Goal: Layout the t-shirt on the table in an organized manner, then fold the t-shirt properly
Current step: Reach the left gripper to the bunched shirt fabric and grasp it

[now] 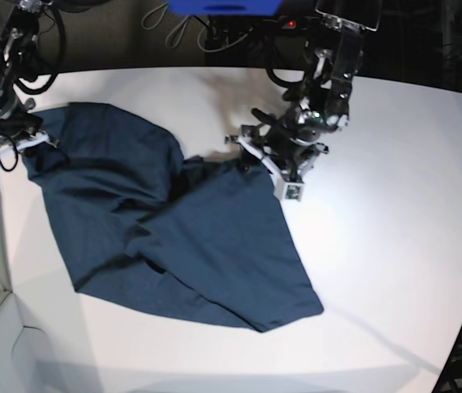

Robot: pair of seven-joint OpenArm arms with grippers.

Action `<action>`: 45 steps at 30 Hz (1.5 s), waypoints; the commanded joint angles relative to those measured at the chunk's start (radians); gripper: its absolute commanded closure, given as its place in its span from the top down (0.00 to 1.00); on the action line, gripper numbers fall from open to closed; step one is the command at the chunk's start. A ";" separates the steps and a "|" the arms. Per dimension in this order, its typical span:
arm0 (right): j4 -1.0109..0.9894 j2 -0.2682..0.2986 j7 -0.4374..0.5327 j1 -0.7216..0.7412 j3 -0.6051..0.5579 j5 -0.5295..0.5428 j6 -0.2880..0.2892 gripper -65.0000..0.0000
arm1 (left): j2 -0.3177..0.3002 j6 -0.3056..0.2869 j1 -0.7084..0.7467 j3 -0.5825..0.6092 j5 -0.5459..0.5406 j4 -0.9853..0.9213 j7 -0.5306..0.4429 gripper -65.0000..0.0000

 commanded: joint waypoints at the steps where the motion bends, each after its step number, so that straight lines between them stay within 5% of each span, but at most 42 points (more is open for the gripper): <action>1: 0.017 0.014 0.017 0.010 0.000 0.005 0.002 0.00 | 0.004 -0.004 -0.016 0.008 -0.008 0.015 -0.016 0.35; 3: 0.017 0.013 0.017 0.011 0.000 0.005 0.002 0.00 | 0.004 0.002 -0.021 0.005 -0.008 0.010 -0.016 0.03; 4: 0.017 0.013 0.020 0.011 0.000 0.005 0.002 0.00 | 0.004 0.002 -0.022 0.001 -0.008 0.010 -0.016 0.00; 6: 0.015 0.013 0.022 0.013 0.000 0.005 0.002 0.00 | -0.005 0.004 -0.024 0.001 -0.008 0.015 -0.016 0.05; 19: -0.178 0.069 0.025 0.070 0.002 0.005 0.002 0.00 | -0.062 0.004 -0.131 -0.244 -0.008 0.181 -0.007 0.01; 33: -0.236 0.129 0.018 0.125 -0.001 0.005 0.002 0.03 | -0.103 0.002 -0.478 -0.279 -0.008 -0.223 -0.014 0.01; 40: -0.229 0.123 0.017 0.120 -0.001 0.005 0.003 0.29 | -0.102 -0.001 -0.512 -0.281 -0.008 -0.257 -0.007 0.41; 45: -0.227 0.108 0.018 0.096 0.000 0.005 0.066 0.34 | -0.103 -0.001 -0.413 -0.281 -0.009 -0.091 -0.005 0.78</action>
